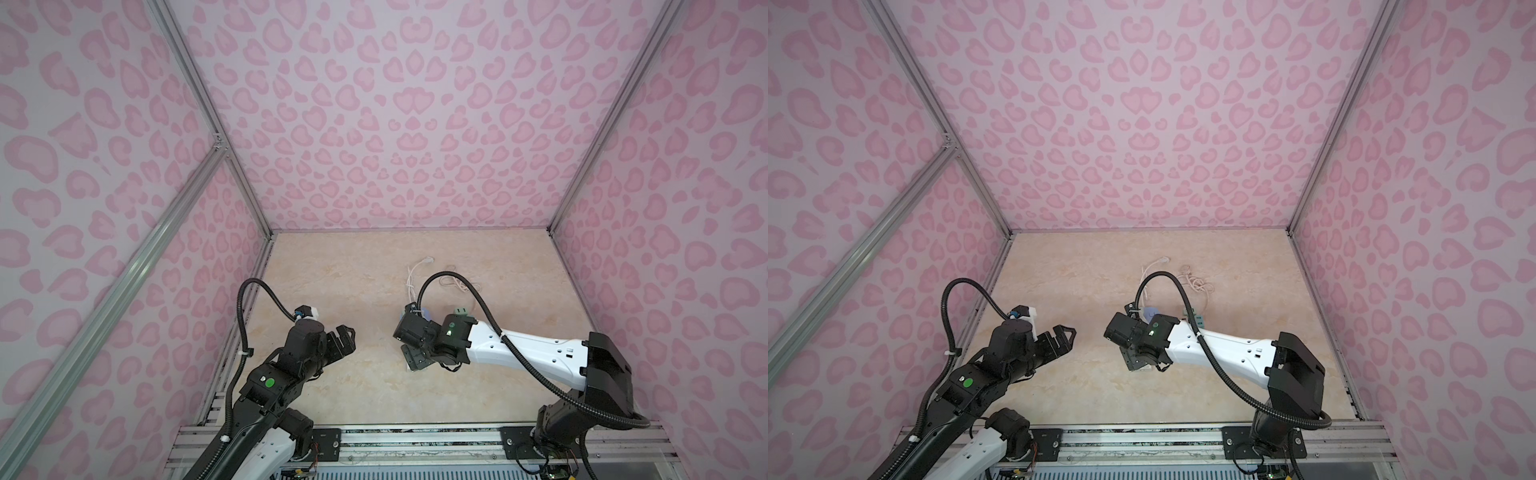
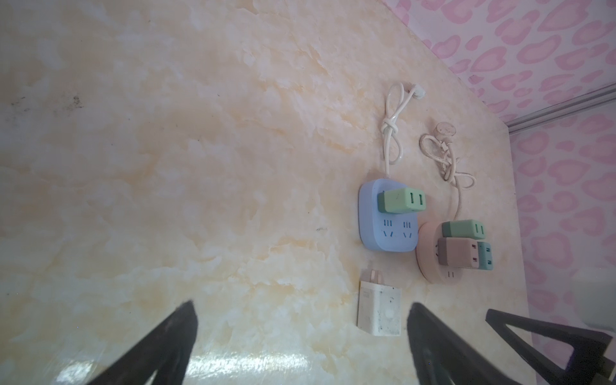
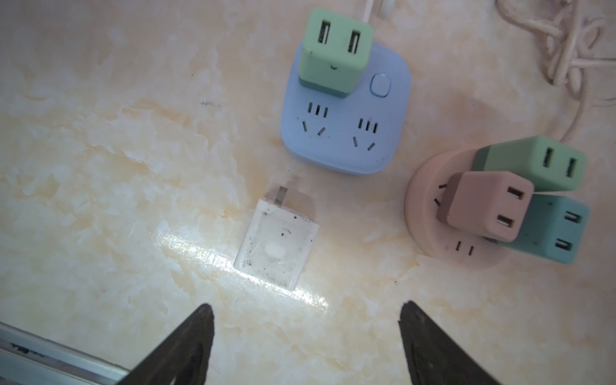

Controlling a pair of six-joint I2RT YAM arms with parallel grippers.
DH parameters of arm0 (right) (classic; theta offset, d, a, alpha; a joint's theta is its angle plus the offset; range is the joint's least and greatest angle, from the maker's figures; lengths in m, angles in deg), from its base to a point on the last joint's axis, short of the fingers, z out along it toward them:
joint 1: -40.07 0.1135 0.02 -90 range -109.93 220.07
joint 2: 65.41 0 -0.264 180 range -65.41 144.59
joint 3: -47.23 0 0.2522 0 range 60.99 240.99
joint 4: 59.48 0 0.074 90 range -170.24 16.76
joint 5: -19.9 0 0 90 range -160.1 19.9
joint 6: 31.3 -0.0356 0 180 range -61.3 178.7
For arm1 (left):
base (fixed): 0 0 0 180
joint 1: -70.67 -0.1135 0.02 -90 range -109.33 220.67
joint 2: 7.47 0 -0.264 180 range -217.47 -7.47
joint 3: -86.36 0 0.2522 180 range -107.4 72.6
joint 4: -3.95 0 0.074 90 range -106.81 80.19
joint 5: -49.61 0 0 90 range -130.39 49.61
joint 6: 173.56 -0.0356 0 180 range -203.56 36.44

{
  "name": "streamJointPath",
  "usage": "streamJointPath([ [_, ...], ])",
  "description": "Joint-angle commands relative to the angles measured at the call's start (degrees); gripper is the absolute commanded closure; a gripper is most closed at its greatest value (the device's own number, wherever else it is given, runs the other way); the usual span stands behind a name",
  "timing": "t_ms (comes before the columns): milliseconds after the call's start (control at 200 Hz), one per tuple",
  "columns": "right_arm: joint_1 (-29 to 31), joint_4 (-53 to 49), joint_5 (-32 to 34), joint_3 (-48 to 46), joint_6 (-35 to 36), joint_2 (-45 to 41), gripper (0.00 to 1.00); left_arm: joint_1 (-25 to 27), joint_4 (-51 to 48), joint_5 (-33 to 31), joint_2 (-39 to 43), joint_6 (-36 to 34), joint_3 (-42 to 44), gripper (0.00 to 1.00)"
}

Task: Insert the plug
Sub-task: 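Lower the right gripper over the white charger lying on the table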

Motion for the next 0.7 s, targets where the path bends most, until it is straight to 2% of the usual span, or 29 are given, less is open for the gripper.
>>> streamJointPath([
  [0,0.36,1.99,-0.84,-0.3,-1.19,1.05,0.1,-0.02,-0.12,0.12,0.19,-0.28,0.88,0.0],
  [65,0.84,2.8,-1.05,-0.4,-0.61,1.39,0.03,-0.02,-0.1,-0.14,1.08,-0.12,1.37,0.0],
  [240,0.87,3.71,-1.76,0.2,-0.38,3.58,0.03,-0.02,-0.56,-1.87,4.32,0.64,2.87,0.0],
  [520,0.82,2.46,-2.65,2.56,-3.46,9.65,0.05,-0.02,-0.23,-1.83,4.3,1.21,3.51,0.0],
  [595,0.39,-0.32,-1.82,4.09,-5.88,11.79,0.07,-0.02,-0.44,-2.15,4.69,1.21,3.49,0.0],
  [695,-0.43,1.04,-2.65,2.66,-7.44,12.59,0.11,-0.02,-0.63,-2.23,5.05,1.21,3.54,0.0],
])
